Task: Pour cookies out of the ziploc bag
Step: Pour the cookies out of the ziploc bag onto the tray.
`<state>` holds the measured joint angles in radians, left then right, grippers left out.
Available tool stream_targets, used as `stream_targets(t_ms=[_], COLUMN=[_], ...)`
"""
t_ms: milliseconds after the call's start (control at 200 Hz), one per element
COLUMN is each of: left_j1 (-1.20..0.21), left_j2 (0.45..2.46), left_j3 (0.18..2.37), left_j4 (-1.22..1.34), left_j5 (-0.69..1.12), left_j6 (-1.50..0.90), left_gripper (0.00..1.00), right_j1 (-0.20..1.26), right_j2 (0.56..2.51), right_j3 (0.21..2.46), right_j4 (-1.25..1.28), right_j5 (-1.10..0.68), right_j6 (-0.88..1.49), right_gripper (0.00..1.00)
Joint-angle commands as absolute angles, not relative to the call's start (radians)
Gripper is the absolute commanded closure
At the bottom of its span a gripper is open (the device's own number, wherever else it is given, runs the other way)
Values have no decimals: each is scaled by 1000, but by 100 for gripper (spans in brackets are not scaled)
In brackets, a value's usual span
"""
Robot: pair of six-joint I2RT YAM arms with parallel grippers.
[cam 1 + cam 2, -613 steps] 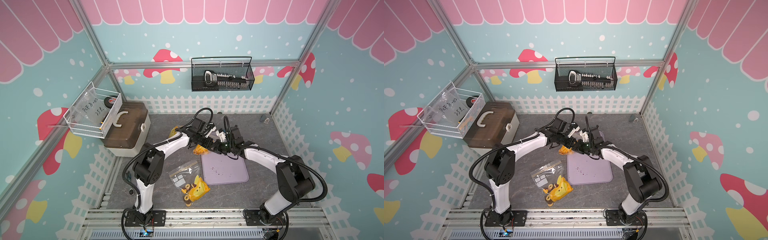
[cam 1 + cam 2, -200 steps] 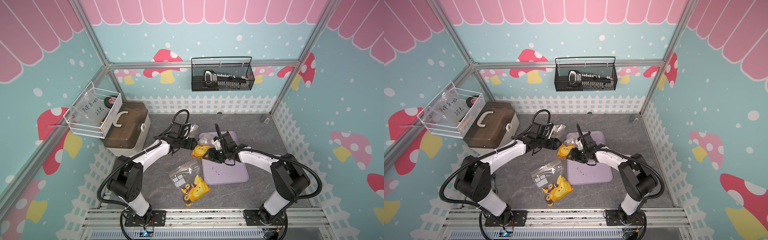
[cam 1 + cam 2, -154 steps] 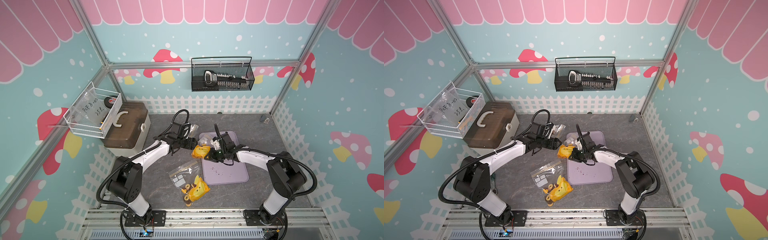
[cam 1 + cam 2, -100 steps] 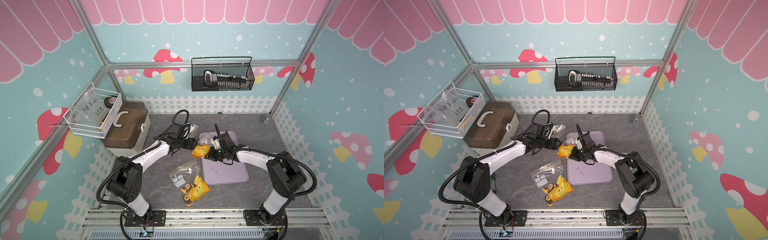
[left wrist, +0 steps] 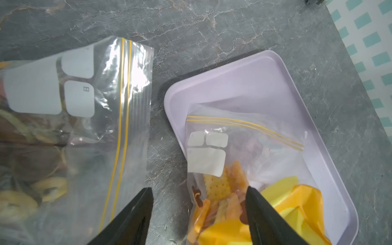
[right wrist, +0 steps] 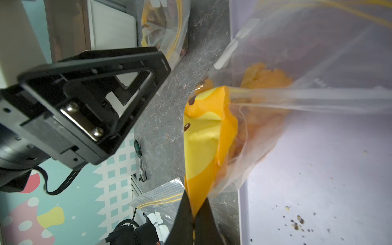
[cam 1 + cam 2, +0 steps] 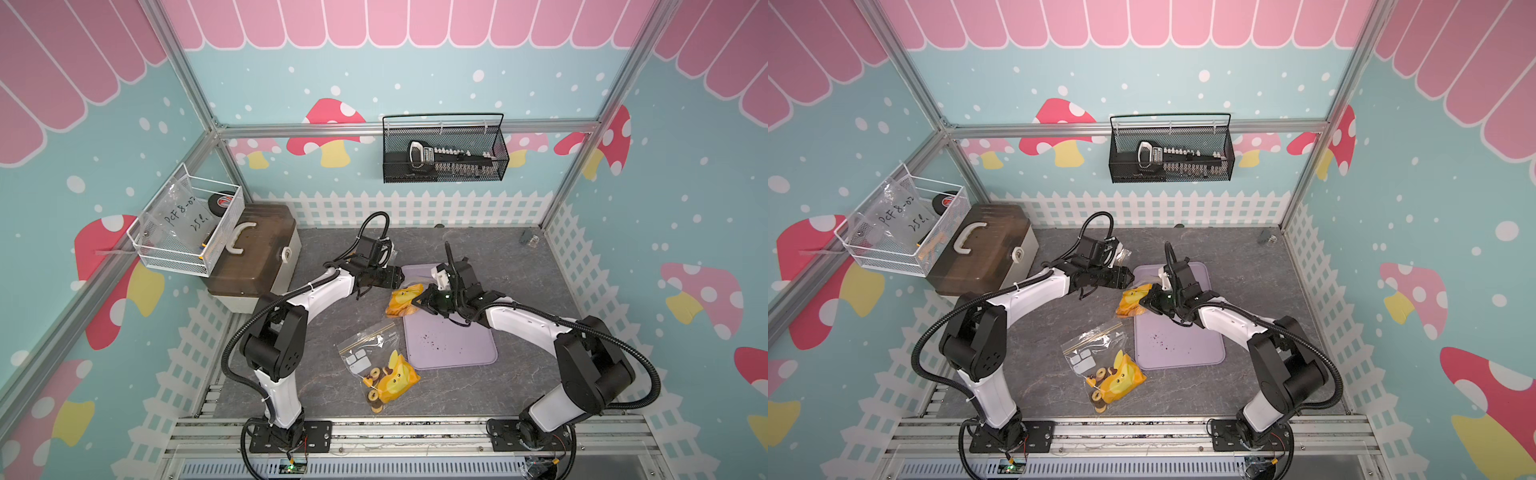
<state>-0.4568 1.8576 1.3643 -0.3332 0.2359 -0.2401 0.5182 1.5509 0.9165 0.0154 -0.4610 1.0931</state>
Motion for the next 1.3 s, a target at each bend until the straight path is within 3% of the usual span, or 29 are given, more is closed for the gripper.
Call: stream_targets(t_ms=[0,360,776,1001,1046,1291], left_j1=[-464,-496,-648,-652,-651,-647], left_j2=[1877,1874,1534,1559,1570,1670], left_j3=[1409,1434,1007,993,999,1051], left_j4=[-348,-389,-148,-84,-63,50], left_j5=[247,244,159,102,110,168], left_j6=[-268,-253,-264,-197,-180,-95], left_gripper=[27,27,27,15,3,1], right_j1=[485,408,390,384,384,383], right_j2=[1477,1457,1494,1521,1527,1544], right_j3=[904,927,964,993,1008,1042], right_j4=[59,68,98,114,112,98], right_j5=[-436,-431,-414,-433,-439,-458], right_j6=[1128,1135,1164,1169,1169,1169], right_gripper=[100,100,100,100,100,100])
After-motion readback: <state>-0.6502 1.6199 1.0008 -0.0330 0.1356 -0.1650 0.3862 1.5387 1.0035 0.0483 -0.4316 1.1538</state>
